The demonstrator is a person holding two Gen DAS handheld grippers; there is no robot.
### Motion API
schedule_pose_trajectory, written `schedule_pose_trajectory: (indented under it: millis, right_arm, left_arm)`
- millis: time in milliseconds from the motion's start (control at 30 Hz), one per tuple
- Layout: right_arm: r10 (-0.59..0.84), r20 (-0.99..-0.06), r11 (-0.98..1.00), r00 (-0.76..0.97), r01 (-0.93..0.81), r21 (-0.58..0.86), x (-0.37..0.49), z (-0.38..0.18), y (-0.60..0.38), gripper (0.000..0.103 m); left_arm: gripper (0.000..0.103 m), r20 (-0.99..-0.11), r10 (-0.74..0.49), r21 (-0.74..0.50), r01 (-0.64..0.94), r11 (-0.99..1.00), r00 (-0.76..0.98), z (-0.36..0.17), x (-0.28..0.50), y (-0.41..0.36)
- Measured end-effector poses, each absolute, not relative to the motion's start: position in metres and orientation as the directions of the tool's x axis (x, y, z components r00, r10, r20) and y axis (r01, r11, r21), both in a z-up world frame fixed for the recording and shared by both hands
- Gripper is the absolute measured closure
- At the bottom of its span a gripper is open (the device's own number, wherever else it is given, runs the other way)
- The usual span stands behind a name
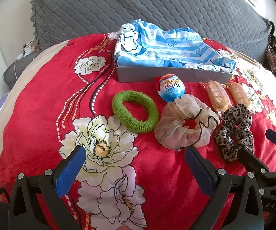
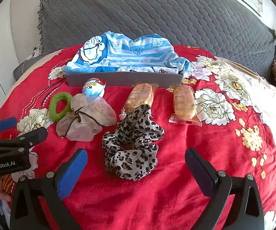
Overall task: Organize objects
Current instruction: 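Move the left tool toward the green hair tie while the right tool approaches the leopard scrunchie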
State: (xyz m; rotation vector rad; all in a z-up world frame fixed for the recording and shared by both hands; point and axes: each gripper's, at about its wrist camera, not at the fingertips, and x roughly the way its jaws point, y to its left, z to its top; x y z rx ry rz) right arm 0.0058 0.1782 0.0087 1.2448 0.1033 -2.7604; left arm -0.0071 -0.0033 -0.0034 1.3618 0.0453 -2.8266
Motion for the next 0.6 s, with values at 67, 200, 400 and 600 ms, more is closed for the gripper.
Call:
schedule_pose_trajectory:
  millis: [67, 200, 400, 600]
  right_arm:
    - [-0.072, -0.751, -0.992, -0.657, 0.128, -0.017, 0.005, 0.008, 0.178, 0.000]
    - [-0.067, -0.749, -0.992, -0.659, 0.128, -0.024, 0.004, 0.007, 0.177, 0.000]
    - [-0.061, -0.750, -0.991, -0.658, 0.130, -0.034, -0.002, 0.004, 0.175, 0.000]
    - [-0.058, -0.753, -0.991, -0.656, 0.127, -0.035, -0.008, 0.001, 0.174, 0.000]
  left_arm:
    - [0.000, -0.783, 0.007, -0.027, 0.024, -0.999, -0.622, -0.004, -0.009, -0.005]
    - [0.000, -0.785, 0.011, -0.034, 0.026, -0.999, -0.619, -0.005, -0.013, -0.006]
    - [0.000, -0.781, 0.007, -0.033, 0.031, -0.999, -0.624, -0.006, -0.020, -0.010]
    - [0.000, -0.788, 0.001, -0.048, 0.060, -0.997, -0.615, -0.010, -0.029, -0.019]
